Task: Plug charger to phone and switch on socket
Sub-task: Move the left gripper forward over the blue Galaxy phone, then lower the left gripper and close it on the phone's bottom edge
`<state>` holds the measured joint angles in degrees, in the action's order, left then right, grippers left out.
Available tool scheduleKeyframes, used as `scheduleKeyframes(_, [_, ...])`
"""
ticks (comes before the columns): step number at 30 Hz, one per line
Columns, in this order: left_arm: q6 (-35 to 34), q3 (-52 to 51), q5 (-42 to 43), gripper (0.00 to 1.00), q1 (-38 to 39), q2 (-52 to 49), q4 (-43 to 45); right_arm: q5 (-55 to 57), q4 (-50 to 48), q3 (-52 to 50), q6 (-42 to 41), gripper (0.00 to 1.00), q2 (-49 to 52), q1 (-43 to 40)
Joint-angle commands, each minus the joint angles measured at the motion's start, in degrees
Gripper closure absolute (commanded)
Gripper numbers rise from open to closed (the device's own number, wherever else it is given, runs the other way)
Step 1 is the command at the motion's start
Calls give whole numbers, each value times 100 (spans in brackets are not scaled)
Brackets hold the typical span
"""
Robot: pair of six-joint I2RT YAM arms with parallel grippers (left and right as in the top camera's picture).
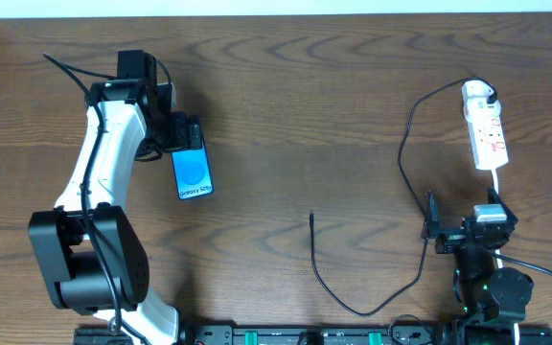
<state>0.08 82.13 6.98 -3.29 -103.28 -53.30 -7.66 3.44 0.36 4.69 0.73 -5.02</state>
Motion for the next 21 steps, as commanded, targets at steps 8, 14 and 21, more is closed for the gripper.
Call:
scheduleKeyframes(8, [-299,-74,11,2,-11,-57,149,24,24,-4,50,1,-24,-13])
scheduleKeyframes(14, [-538,-129,11,2,-11,-166,199,24,24,-4,50,1,-24,-13])
scheduleKeyframes(21, [-621,-129,9,2,83,-590,273,24,24,-4,50,1,-24,-13])
